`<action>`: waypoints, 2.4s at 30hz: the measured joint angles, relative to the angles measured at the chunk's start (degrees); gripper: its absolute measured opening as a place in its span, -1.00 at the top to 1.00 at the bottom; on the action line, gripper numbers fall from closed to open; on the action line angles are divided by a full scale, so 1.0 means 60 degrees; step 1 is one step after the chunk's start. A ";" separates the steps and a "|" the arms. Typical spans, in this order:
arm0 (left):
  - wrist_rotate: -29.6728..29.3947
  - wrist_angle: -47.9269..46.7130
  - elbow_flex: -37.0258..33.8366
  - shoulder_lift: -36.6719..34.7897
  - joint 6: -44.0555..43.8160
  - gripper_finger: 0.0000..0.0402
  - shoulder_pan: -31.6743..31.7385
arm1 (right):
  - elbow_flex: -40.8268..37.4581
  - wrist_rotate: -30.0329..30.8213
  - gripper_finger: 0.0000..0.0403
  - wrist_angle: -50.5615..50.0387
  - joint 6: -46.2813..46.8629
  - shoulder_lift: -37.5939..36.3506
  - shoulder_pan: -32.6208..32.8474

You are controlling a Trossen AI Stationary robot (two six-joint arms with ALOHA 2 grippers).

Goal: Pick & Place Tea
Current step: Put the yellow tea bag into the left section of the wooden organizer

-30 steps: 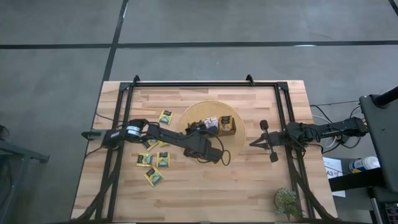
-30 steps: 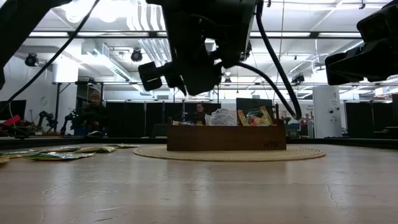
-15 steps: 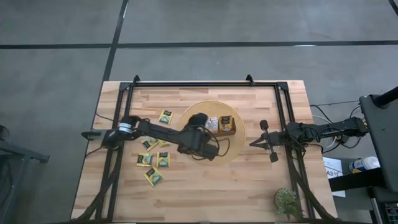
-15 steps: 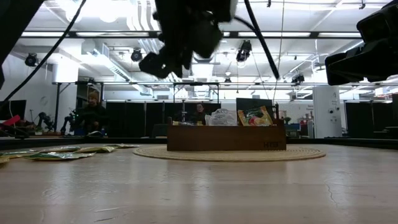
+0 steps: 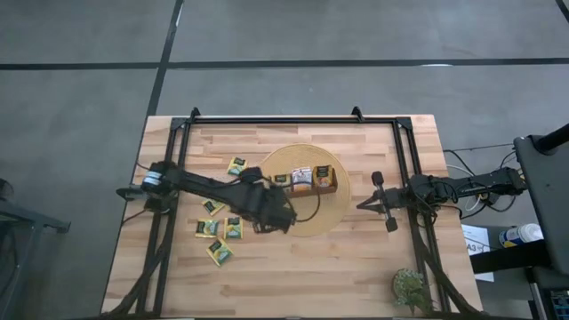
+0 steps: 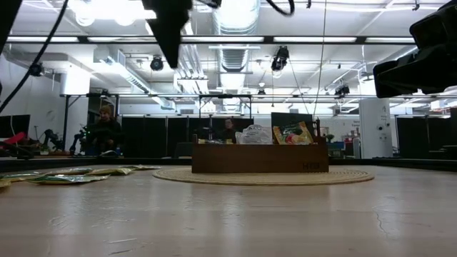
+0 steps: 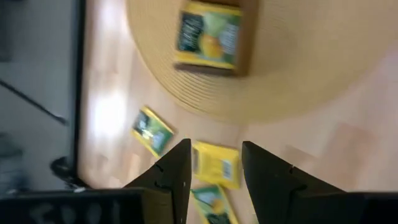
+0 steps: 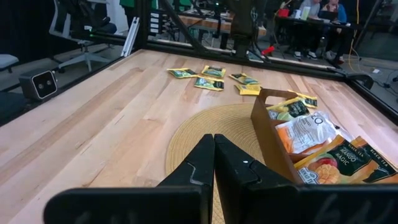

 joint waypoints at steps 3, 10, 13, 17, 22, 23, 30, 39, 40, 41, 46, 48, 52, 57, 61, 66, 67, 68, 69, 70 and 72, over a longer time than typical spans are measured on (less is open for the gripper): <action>0.0320 0.0006 -0.0324 -0.0411 -0.0429 0.33 -0.0387 | 0.0000 -0.0001 0.96 0.0000 0.0017 0.0003 0.0000; 0.0594 0.0130 -0.1717 -0.1591 -0.2162 0.33 -0.1374 | 0.0000 -0.0001 0.96 0.0000 0.0012 0.0000 0.0000; 0.0629 0.0344 -0.2520 -0.2115 -0.3284 0.33 -0.1795 | 0.0000 -0.0001 0.96 0.0001 -0.0001 0.0000 0.0003; 0.1031 0.0737 -0.3694 -0.2791 -0.4529 0.33 -0.2263 | 0.0000 -0.0003 0.96 -0.0001 0.0000 0.0000 0.0001; 0.1344 0.1096 -0.5240 -0.3534 -0.5827 0.33 -0.2570 | 0.0000 -0.0005 0.96 0.0001 0.0010 0.0000 0.0000; 0.1397 0.1162 -0.5546 -0.3673 -0.6041 0.33 -0.2578 | 0.0000 -0.0001 0.96 0.0001 0.0017 0.0000 0.0000; 0.1878 0.2321 -0.7291 -0.4438 -0.6877 0.33 -0.2574 | 0.0000 -0.0001 0.96 -0.0002 0.0009 0.0000 0.0000; 0.2657 0.3208 -0.8755 -0.4680 -0.7683 0.33 -0.2574 | 0.0000 -0.0002 0.96 -0.0001 0.0017 0.0004 0.0000; 0.2761 0.3263 -0.8897 -0.4680 -0.7749 0.33 -0.2574 | 0.0000 -0.0005 0.96 0.0001 0.0012 0.0004 0.0003; 0.2869 0.3284 -0.9021 -0.4680 -0.7814 0.33 -0.2574 | 0.0000 -0.0001 0.96 -0.0002 0.0000 0.0004 0.0000; 0.3123 0.3370 -0.9503 -0.4680 -0.8057 0.33 -0.2582 | 0.0000 -0.0005 0.96 0.0001 0.0004 0.0004 0.0000; 0.3189 0.3448 -0.9645 -0.4680 -0.8067 0.33 -0.2585 | 0.0000 -0.0003 0.96 0.0001 0.0013 0.0004 0.0000; 0.3315 0.3696 -0.9896 -0.4680 -0.8152 0.33 -0.2597 | 0.0001 -0.0001 0.96 -0.0002 0.0014 0.0004 0.0000; 0.3548 0.4214 -1.0190 -0.4680 -0.8232 0.33 -0.2707 | 0.0000 -0.0002 0.96 -0.0002 -0.0001 0.0004 0.0000; 0.3699 0.4620 -1.0494 -0.4680 -0.8326 0.33 -0.2781 | 0.0000 -0.0005 0.96 0.0001 -0.0001 0.0004 0.0000; 0.3797 0.5335 -1.0997 -0.4680 -0.8431 0.33 -0.2789 | 0.0000 -0.0004 0.96 0.0001 0.0001 0.0004 0.0000; 0.3801 0.5568 -1.1144 -0.4680 -0.8454 0.33 -0.2789 | 0.0000 -0.0005 0.96 0.0001 0.0013 0.0004 0.0000; 0.3831 0.5842 -1.1300 -0.4680 -0.8479 0.33 -0.2789 | 0.0000 -0.0004 0.96 -0.0002 0.0016 0.0004 0.0000; 0.3862 0.6147 -1.1476 -0.4680 -0.8499 0.33 -0.2789 | 0.0000 -0.0004 0.96 0.0001 0.0002 0.0004 0.0000; 0.3896 0.6395 -1.1619 -0.4690 -0.8533 0.33 -0.2789 | 0.0000 -0.0005 0.96 -0.0002 -0.0001 0.0004 0.0000; 0.3962 0.7106 -1.2051 -0.4712 -0.8636 0.33 -0.2789 | 0.0000 -0.0001 0.96 -0.0001 0.0018 0.0001 0.0000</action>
